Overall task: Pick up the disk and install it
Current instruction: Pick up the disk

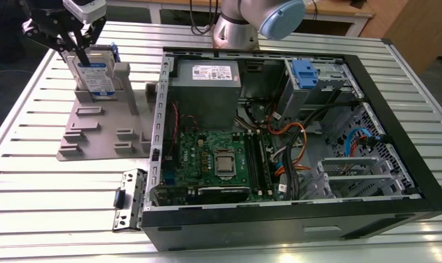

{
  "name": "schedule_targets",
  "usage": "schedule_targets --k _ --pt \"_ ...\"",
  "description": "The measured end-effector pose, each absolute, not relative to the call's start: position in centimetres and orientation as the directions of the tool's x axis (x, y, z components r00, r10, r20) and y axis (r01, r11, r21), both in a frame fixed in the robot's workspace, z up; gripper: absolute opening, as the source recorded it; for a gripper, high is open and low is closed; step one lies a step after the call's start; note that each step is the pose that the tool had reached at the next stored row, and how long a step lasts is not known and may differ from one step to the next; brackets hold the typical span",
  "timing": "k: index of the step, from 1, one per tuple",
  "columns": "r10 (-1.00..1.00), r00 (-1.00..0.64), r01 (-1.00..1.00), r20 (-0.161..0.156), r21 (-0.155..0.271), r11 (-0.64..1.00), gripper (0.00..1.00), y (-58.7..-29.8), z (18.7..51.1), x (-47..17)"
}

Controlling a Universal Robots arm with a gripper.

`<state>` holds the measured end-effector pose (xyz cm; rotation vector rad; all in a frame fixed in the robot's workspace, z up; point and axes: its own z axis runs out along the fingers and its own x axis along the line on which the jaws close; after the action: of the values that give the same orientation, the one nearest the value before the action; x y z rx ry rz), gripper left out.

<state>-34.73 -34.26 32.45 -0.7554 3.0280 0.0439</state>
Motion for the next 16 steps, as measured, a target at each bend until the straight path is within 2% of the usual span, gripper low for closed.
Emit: schedule_targets --k 16 --pt "-0.573 -0.819 -0.573 -0.027 0.022 0.819 0.10 -34.26 32.45 -34.73"
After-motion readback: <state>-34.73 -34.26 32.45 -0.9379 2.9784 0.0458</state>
